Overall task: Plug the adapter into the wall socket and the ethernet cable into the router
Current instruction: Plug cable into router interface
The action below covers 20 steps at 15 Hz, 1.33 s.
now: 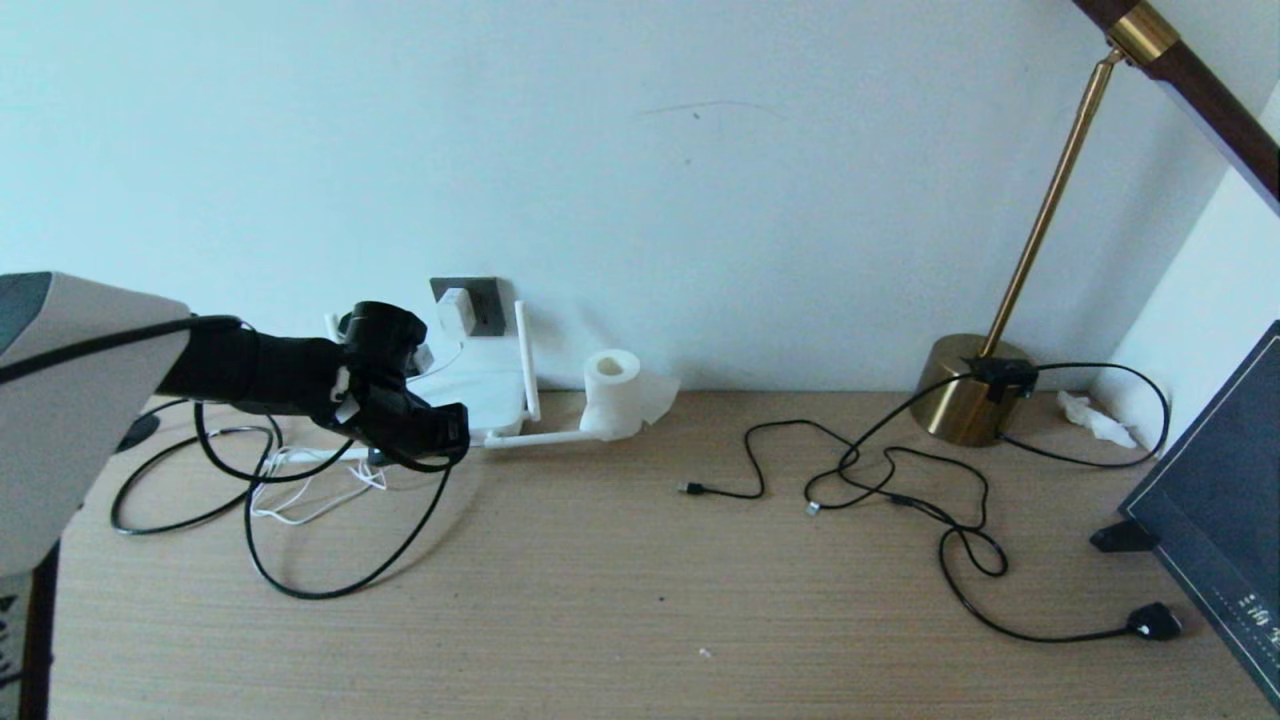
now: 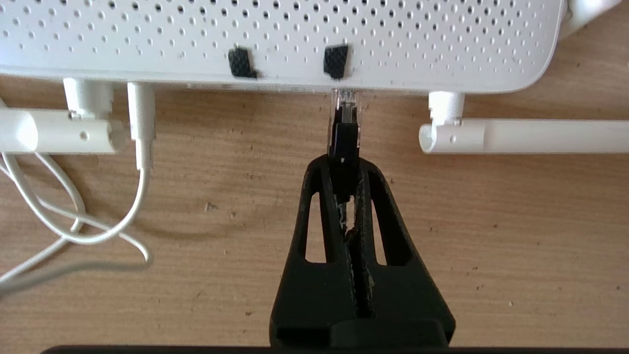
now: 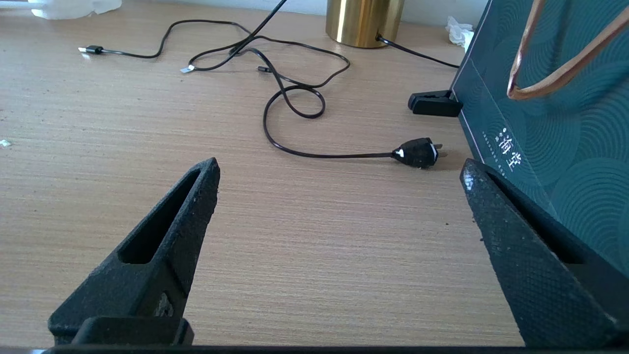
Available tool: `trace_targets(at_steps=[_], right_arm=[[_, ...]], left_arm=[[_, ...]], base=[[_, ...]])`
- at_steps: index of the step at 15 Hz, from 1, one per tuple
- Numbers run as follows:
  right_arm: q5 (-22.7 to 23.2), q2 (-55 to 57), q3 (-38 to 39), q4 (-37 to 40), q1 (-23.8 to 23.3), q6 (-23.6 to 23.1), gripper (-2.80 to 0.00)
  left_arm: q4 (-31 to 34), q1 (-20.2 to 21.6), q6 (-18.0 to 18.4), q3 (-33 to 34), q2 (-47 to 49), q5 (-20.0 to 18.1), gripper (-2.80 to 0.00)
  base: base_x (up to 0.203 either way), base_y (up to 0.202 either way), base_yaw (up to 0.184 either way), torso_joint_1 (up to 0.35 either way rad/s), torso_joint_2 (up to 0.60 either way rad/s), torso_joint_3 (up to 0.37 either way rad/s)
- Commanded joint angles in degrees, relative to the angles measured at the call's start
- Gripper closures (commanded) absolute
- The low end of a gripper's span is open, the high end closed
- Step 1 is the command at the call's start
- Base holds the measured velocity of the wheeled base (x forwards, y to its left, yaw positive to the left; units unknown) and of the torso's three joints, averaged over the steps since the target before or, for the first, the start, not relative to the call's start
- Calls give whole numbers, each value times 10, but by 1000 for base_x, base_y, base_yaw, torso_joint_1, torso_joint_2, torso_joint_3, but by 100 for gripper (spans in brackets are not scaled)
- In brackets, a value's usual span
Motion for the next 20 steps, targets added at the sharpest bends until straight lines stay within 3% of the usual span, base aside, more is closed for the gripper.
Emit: trace_targets(at_steps=[1, 20], right_arm=[[0, 1, 0, 0, 0, 0, -280], [0, 0, 0, 1, 0, 0, -280]], left_arm=[[2, 0, -1, 2, -4, 0, 0], [2, 3, 11, -20, -3, 0, 0]], base=[[0, 0, 0, 0, 0, 0], [0, 0, 0, 0, 0, 0]])
